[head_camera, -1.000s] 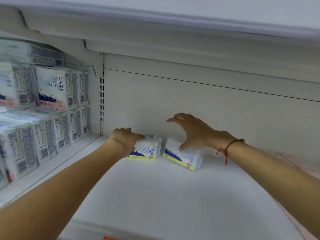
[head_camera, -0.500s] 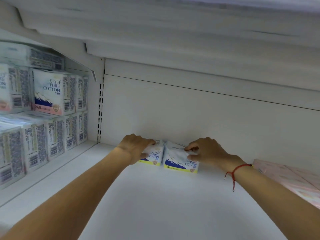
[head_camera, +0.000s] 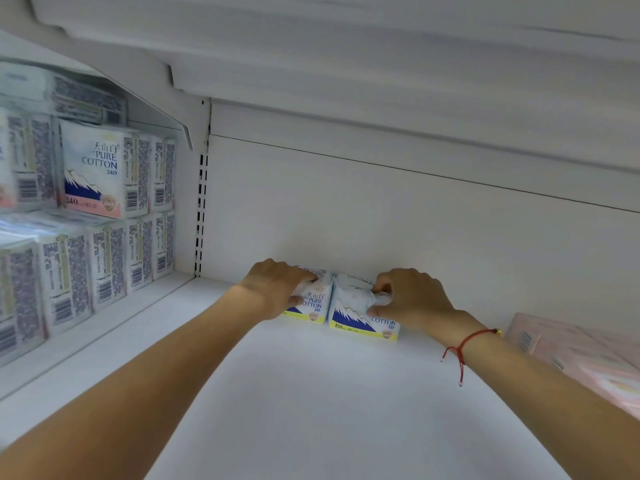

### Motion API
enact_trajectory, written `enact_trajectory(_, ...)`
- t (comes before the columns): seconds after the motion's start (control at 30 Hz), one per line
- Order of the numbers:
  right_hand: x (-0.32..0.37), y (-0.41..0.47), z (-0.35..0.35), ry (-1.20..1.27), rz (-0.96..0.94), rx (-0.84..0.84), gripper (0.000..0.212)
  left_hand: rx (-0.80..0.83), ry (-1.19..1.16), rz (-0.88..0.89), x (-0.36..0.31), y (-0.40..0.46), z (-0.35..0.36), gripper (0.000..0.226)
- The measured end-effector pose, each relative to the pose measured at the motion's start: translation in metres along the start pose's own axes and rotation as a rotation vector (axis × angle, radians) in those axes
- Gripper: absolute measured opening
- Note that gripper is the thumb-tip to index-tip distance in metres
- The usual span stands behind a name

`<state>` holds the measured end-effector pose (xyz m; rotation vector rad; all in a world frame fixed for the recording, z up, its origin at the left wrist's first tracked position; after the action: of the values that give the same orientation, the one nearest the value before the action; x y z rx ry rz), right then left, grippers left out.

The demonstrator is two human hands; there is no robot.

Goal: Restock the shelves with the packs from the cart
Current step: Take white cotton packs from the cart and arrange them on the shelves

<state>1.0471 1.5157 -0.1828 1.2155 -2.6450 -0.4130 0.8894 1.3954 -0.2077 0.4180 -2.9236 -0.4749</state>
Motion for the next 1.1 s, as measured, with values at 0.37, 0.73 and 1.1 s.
enact_trajectory(0.37, 0.009, -0.017, 0.005, -0.118, -0.115, -0.035, 0.033, 0.009, -0.053, -0.055, -0.008, -0.007, -0.002, 0.049)
enact_trajectory(0.73, 0.001, -0.016, 0.003, -0.130, -0.073, -0.023, 0.034, -0.033, -0.047, -0.014, -0.011, -0.005, 0.001, 0.049)
enact_trajectory(1.1, 0.002, -0.017, 0.008, -0.125, -0.075, -0.002, 0.038, -0.019, -0.080, -0.030, -0.009, -0.003, 0.005, 0.051)
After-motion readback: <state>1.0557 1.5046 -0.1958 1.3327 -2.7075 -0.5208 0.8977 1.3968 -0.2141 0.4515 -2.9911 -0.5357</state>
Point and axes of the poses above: each hand's wrist, its own y-axis towards the middle knuckle, its own z-axis out of the palm, x = y × z, the point moved 6 cm from there along y, towards the middle knuckle, and after that the axes turned 5 degrees about z, right-handed, at the moved point
